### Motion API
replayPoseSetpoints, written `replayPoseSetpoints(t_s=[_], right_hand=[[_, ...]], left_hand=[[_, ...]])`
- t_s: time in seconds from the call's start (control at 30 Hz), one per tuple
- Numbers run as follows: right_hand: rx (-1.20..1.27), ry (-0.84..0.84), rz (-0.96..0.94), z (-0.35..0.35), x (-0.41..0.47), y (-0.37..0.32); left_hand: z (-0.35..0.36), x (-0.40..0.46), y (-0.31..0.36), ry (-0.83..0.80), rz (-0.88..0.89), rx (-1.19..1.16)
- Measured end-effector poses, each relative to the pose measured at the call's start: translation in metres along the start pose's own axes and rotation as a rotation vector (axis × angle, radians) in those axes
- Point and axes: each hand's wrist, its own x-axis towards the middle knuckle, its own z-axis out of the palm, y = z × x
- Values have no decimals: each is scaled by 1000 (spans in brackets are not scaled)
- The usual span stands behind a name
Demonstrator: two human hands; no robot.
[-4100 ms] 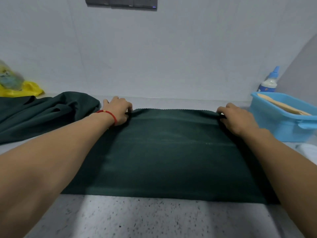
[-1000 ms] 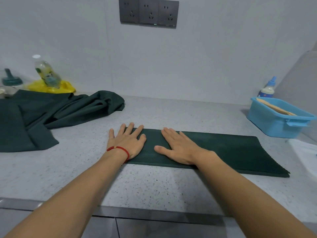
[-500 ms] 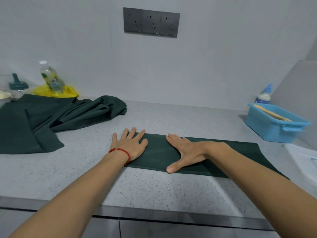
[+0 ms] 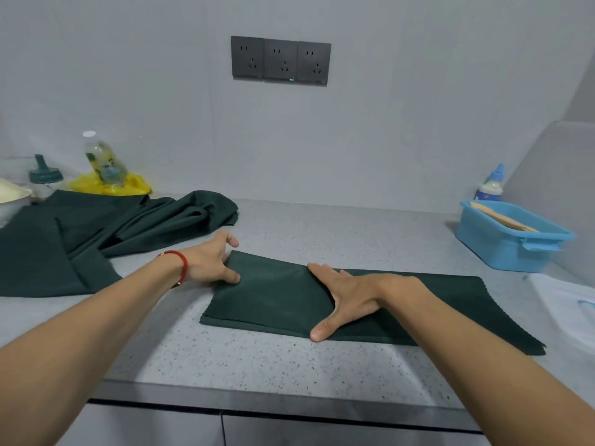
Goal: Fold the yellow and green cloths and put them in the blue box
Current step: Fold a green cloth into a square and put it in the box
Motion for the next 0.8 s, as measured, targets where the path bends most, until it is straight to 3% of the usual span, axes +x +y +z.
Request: replayPoseSetpoints(t_s=[0.13,0.27,0.43,0.53,0.63,0.8], right_hand=[[-7,-10,4,1,5,-2],[23,35,-49,2,7,-10],[489,460,-149,-1,-20,14],[790,644,-124,2,-36,35],[1137,667,-30,6,-50,41],[1184,592,142,29,-69,48]], left_hand=[[-12,-12,10,37,40,-358],[-16,-21,49,96,66,-489],[4,-23,119,178,112,-591],[32,-19,159,204,142,-583],[72,-5,185,204,116,-513],[140,12,188,68,51,-432]])
